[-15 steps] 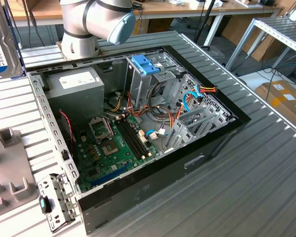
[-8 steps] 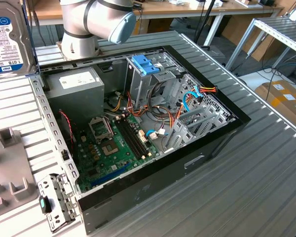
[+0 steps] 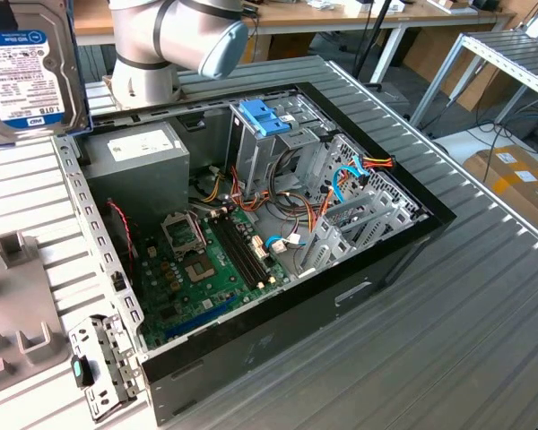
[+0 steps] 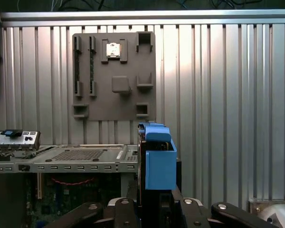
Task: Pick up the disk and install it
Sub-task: 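Pick up the disk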
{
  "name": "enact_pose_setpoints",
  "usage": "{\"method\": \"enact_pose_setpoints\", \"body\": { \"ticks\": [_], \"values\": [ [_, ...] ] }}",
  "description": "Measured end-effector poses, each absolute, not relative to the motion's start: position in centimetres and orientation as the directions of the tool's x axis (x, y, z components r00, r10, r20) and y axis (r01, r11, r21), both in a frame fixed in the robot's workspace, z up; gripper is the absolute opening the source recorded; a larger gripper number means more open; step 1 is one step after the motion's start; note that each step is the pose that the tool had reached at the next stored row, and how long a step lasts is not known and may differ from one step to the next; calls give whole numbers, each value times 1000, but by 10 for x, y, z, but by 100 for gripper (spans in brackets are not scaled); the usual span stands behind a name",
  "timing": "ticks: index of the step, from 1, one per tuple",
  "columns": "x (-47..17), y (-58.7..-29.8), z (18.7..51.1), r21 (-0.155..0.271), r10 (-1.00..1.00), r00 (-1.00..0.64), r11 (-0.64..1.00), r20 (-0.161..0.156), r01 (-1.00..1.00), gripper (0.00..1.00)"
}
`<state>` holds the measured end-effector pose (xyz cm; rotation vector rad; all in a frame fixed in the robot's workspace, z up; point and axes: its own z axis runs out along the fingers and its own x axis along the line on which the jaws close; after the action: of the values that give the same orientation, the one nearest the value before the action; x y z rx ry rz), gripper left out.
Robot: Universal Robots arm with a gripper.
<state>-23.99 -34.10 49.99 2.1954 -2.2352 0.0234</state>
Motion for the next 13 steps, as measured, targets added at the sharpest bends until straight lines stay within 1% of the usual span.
{"method": "enact_pose_setpoints", "body": {
  "ticks": [13],
  "values": [
    [-212, -341, 499, -5, -1000, -18, 18, 17, -1000, 35]
  ]
}}
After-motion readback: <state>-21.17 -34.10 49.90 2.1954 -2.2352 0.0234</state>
